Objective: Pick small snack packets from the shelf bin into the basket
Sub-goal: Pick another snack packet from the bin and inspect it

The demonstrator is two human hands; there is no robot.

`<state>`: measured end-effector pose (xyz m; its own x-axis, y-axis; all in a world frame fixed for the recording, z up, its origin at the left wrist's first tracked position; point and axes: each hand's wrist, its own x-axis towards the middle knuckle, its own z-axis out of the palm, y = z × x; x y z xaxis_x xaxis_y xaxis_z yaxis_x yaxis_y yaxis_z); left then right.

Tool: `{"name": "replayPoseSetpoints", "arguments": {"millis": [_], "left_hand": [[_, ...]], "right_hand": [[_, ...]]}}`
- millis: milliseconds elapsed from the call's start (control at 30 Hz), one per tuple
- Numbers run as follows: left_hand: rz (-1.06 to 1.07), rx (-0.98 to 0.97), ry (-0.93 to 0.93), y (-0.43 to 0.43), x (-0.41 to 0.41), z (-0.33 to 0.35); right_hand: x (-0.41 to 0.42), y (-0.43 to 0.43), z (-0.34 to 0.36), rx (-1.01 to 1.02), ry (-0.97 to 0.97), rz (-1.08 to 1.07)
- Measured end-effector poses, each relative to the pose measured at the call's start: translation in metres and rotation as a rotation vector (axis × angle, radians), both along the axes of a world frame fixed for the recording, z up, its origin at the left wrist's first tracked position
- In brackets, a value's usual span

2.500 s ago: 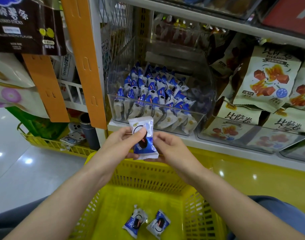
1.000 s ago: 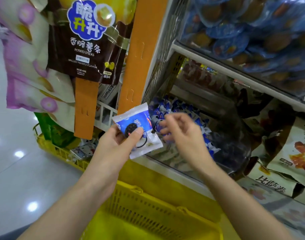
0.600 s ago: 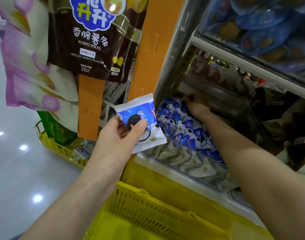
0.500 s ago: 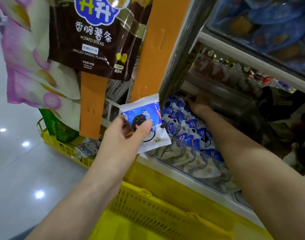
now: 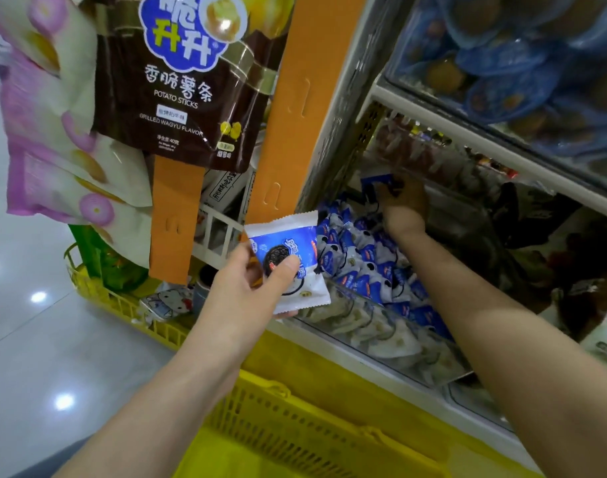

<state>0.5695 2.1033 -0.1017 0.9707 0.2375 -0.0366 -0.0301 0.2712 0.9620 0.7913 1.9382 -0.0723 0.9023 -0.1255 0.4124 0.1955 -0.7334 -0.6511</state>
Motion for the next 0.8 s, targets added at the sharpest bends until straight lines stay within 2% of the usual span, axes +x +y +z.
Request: {"name": "replayPoseSetpoints", "arguments": {"millis": [67, 133, 200, 267, 333, 467, 600, 700, 800], "left_hand": [[-0.015, -0.016, 0.024, -0.004, -0.001, 0.001], [-0.034, -0.04, 0.055, -0.007, -0.003, 0.004], [-0.079, -0.111, 0.107, -0.012, -0.004, 0.008], [-0.121, -0.268, 0.178, -0.015, -0.006, 0.014], [-0.162, -0.328, 0.173, -0.018, -0.01, 0.014], [-0.322, -0.275, 0.024, -0.022, -0.021, 0.007], [-0.319, -0.204, -0.038, -0.024, -0.029, 0.004], [-0.304, -0.174, -0.061, -0.02, -0.032, 0.005], [-0.329, -0.19, -0.052, -0.017, -0.033, 0.009]], "right_hand": [[-0.025, 0.0, 0.014, 0.099, -0.066, 0.048], [-0.056, 0.0, 0.026, 0.216, -0.048, 0.103], [-0.088, -0.002, 0.035, 0.334, 0.039, 0.151], [-0.122, -0.002, 0.04, 0.481, 0.17, 0.221], [-0.155, 0.0, 0.038, 0.584, 0.307, 0.315], [-0.202, 0.011, 0.024, 0.544, 0.453, 0.418], [-0.221, 0.013, 0.02, 0.464, 0.364, 0.508], [-0.221, 0.005, 0.024, 0.199, 0.208, 0.496], [-0.217, -0.001, 0.025, 0.152, 0.349, 0.504]]}}
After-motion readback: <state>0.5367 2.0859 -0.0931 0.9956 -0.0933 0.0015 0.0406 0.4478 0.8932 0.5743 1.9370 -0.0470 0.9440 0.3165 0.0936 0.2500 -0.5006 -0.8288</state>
